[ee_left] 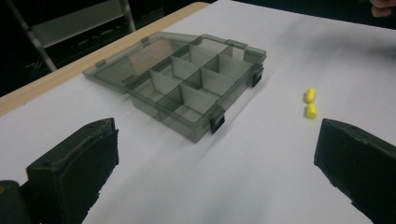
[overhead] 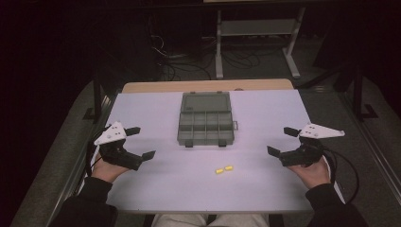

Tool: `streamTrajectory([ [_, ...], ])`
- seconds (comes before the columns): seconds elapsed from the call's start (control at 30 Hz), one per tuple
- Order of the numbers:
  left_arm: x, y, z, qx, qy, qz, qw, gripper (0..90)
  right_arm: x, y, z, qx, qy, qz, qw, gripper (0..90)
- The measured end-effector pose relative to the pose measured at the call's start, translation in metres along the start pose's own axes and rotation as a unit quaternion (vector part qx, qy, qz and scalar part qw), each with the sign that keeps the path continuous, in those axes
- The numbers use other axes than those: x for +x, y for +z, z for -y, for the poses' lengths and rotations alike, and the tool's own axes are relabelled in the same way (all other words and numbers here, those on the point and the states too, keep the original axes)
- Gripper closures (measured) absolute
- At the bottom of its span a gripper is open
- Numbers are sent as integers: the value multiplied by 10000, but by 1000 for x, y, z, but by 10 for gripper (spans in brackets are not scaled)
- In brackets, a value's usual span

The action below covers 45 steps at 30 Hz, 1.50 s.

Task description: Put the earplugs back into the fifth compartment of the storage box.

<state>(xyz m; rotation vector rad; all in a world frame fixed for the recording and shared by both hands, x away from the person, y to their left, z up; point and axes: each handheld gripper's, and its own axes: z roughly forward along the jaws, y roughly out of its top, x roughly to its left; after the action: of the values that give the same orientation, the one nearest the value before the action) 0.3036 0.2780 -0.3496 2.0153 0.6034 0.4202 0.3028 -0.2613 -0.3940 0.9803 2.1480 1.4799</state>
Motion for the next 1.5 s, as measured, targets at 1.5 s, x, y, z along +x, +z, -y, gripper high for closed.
streamTrajectory([
  [1.5, -41, 93, -34, 938, 613, 1048, 9882, 0, 3, 2, 0, 91, -95, -80, 9999, 0],
])
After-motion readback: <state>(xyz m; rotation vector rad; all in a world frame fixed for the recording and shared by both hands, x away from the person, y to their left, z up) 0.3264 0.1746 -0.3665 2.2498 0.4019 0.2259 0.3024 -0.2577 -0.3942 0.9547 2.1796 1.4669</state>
